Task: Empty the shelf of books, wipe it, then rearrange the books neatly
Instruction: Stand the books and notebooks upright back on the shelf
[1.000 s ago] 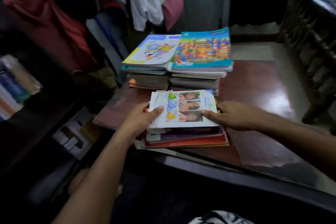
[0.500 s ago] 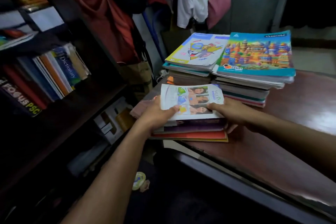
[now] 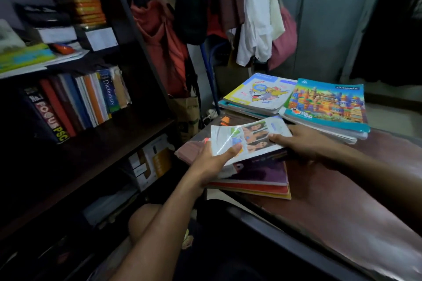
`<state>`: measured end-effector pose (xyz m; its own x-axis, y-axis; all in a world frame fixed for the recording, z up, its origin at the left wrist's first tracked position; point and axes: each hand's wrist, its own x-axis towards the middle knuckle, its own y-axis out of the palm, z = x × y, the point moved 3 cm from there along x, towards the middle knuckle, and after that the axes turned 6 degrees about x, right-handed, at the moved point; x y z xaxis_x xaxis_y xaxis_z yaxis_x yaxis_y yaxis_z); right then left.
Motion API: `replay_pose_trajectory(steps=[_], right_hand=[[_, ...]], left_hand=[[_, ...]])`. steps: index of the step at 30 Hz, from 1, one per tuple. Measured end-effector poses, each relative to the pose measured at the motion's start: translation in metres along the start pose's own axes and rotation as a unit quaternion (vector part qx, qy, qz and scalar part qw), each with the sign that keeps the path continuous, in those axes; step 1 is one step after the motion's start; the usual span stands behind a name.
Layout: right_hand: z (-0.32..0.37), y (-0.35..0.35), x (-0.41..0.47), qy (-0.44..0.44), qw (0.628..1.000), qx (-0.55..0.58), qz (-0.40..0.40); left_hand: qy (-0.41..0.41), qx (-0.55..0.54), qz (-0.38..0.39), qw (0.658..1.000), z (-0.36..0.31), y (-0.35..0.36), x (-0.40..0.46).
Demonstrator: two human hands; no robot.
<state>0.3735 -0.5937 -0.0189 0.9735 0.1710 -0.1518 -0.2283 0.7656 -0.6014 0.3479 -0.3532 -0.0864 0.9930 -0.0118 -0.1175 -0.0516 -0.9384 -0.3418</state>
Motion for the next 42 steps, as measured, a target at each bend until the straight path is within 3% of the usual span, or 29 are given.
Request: replay_pose_trajectory(steps=[3,7,10,16,18,22,25,28,32,36,42], right_hand=[[0.04,-0.002,0.003,-0.048,0.996,0.062,-0.04],[0.109,0.02,0.024,-0.204,0.974,0.067,-0.072],[0.153,0.059,0.043,-0.277,0.95,0.137,-0.037],[0.224,0.211,0.064,-0.281,0.887,0.358,0.075],[0.236,0.274,0.071,-0.268,0.884,0.373,0.089],[0.265,0.339,0.108,-0.266,0.878,0.397,-0.02],[0.266,0.346,0.139,-0.238,0.902,0.354,-0.067],[0.259,0.353,0.155,-0.197,0.931,0.294,-0.087],[0.245,0.365,0.158,-0.223,0.934,0.272,-0.061],[0.234,0.371,0.17,-0.233,0.93,0.279,-0.051],[0.222,0.367,0.197,-0.258,0.933,0.247,-0.044]], left_hand=[[0.008,-0.083,-0.033,0.996,-0.005,-0.013,-0.012],[0.016,-0.208,-0.118,0.971,-0.014,-0.054,-0.02],[0.006,-0.298,-0.18,0.937,-0.012,-0.101,-0.019],[0.041,-0.416,-0.283,0.863,0.035,-0.21,-0.015],[0.077,-0.423,-0.273,0.86,0.051,-0.235,-0.009],[0.077,-0.305,-0.255,0.914,0.086,-0.297,0.011],[0.024,-0.071,-0.261,0.962,0.106,-0.328,0.022],[-0.018,0.066,-0.271,0.96,0.13,-0.34,0.024],[-0.016,0.143,-0.276,0.95,0.139,-0.319,0.024],[-0.048,0.14,-0.311,0.939,0.133,-0.328,0.036],[0.073,0.15,-0.151,0.974,0.127,-0.337,0.086]])
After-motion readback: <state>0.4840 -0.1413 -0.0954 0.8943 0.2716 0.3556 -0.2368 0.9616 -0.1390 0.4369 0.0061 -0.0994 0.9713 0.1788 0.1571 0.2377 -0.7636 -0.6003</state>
